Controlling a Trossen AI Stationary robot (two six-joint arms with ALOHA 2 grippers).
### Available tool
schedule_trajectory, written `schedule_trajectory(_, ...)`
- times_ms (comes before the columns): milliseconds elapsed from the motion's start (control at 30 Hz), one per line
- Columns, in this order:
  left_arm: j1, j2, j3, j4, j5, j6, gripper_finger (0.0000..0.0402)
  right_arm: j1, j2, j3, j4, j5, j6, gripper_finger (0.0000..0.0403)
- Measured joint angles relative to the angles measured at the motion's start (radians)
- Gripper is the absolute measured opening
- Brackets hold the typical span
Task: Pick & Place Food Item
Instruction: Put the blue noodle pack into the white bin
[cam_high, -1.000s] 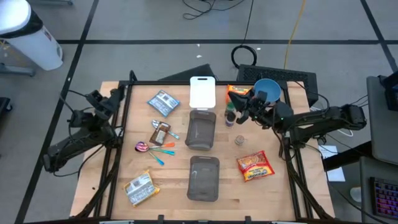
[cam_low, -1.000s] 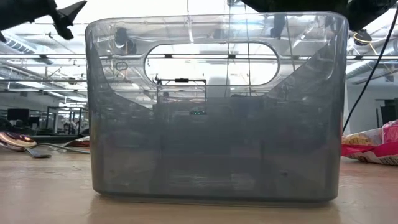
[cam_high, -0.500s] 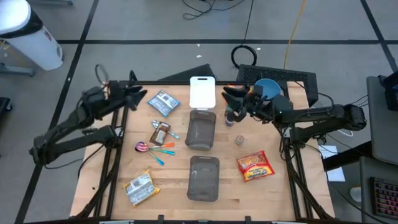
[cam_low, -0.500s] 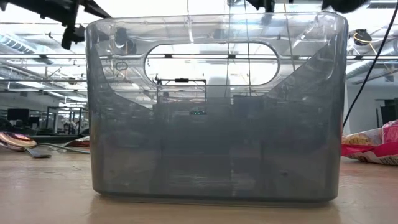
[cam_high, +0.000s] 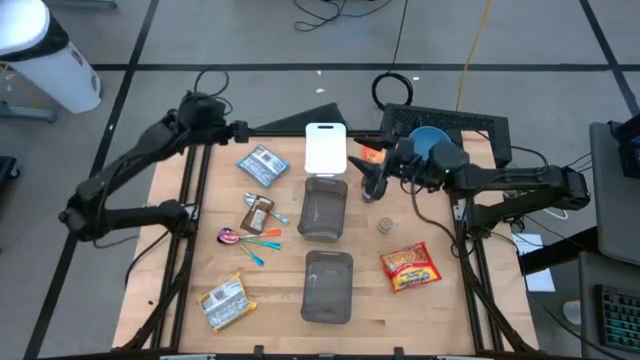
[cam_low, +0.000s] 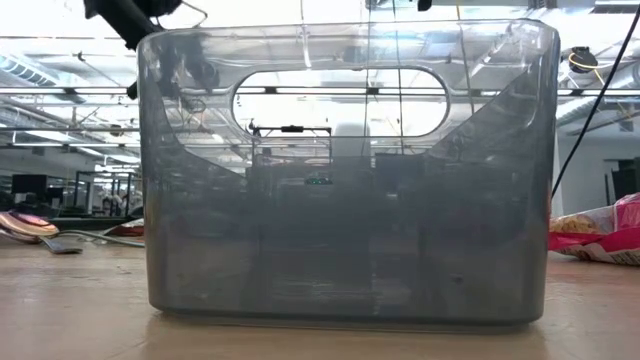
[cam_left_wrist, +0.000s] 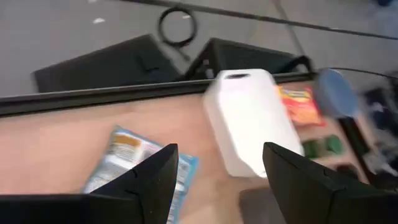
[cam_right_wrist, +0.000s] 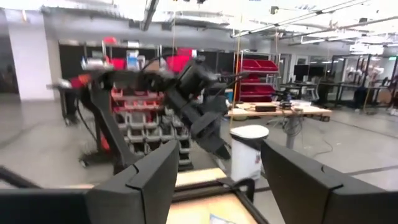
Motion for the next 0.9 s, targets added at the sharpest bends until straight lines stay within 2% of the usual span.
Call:
schedule_trajectory(200,0.081,0.08,0.084,-0.133,-0.1,0.052,0.0241,0.0,0.0,-0.054,0.021,0.0,0.02,0.0226)
schedule_trajectory(433,0.119,0.187,0.103,-0.148,-0.035,0.14,0.0241,-0.017,0.0,-0.059,-0.002,-0.009,0.114,0.0222)
schedule_trajectory(633,0.182,0.322,0.103,-0.192,0.054,0.225,0.0241,-0.131,0.001,-0.059,-0.003,-0.166,0.313,0.0221)
schedule_trajectory(767,0.215,0.399,0.101,-0.202,0.049,0.258,0.0241,-0.193,0.001,-0.059,-0.051,-0.286,0.415,0.0221)
schedule_trajectory(900,0.242,0.456,0.102,-0.193,0.047,0.317,0.0241,-0.218,0.001,-0.059,-0.115,-0.316,0.471,0.0217)
